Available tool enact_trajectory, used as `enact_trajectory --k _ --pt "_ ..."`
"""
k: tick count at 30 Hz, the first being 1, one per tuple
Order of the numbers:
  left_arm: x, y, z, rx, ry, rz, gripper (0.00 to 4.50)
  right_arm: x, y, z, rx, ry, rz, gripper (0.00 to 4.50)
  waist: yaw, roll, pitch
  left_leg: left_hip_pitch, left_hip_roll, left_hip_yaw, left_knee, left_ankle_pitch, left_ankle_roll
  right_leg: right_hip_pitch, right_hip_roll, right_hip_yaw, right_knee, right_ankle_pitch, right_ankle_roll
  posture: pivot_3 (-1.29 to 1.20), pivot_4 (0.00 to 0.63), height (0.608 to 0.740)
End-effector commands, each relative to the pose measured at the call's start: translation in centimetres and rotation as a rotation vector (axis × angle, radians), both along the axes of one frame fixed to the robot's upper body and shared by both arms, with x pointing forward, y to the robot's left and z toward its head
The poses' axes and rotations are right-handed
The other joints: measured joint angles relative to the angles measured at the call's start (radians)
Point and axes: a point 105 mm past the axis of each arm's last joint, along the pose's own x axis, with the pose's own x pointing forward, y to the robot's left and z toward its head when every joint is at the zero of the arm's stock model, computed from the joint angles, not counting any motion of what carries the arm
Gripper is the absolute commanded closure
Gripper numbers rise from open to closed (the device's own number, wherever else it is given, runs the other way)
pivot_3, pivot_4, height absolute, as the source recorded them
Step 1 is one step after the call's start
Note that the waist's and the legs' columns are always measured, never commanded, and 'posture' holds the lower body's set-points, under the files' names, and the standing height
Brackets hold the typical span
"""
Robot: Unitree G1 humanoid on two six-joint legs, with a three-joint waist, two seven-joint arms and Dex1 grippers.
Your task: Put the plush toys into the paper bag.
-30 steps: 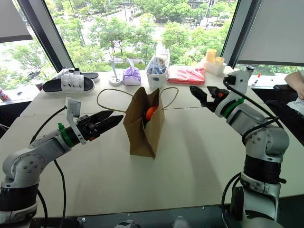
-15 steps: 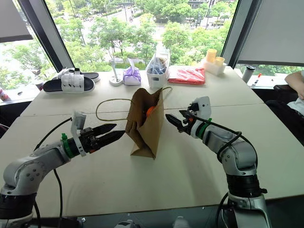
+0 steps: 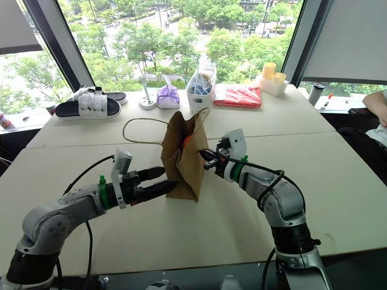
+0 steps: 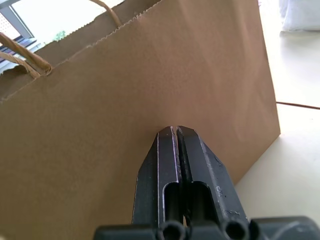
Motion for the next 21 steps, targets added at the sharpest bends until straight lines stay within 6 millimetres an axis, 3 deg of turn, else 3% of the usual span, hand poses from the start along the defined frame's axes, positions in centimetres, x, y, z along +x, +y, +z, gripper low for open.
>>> enact_trajectory --k 1,10,13,20,21 --pt "0.1 -0.8 1.0 0.005 -0.055 0.003 0.0 -0.3 0.5 1.4 0.01 -0.061 0.019 4.46 0.0 0.0 0.0 0.0 0.0 0.0 0.0 0.0 0.0 0.0 0.0 0.0 0.0 0.0 0.0 0.0 0.15 0.74" --pt "2.4 -1.8 0.4 -0.005 -0.058 0.175 0.0 -0.5 0.4 1.1 0.007 -0.058 0.002 4.46 0.001 0.0 0.0 0.0 0.0 0.0 0.0 0.0 0.0 0.0 0.0 0.0 0.0 0.0 0.0 0.0 0.15 0.74" --pt "3.0 -2.1 0.3 -0.017 -0.059 0.225 0.81 -0.7 0.4 1.0 0.007 -0.055 0.001 4.5 0.001 0.0 0.0 0.0 0.0 0.0 0.0 0.0 0.0 0.0 0.0 0.0 0.0 0.0 0.0 0.0 0.15 0.74" --pt "3.6 -2.1 0.6 -0.065 -0.045 0.286 4.46 -0.8 0.6 0.7 0.003 -0.05 0.002 4.5 0.001 0.0 0.0 0.0 0.0 0.0 0.0 0.0 0.0 0.0 0.0 0.0 0.0 0.0 0.0 0.0 0.15 0.74" --pt "3.6 -2.1 0.6 -0.066 -0.043 0.288 4.46 -0.9 0.5 0.6 0.001 -0.049 0.003 4.5 0.001 0.0 0.0 0.0 0.0 0.0 0.0 0.0 0.0 0.0 0.0 0.0 0.0 0.0 0.0 0.0 0.15 0.74"
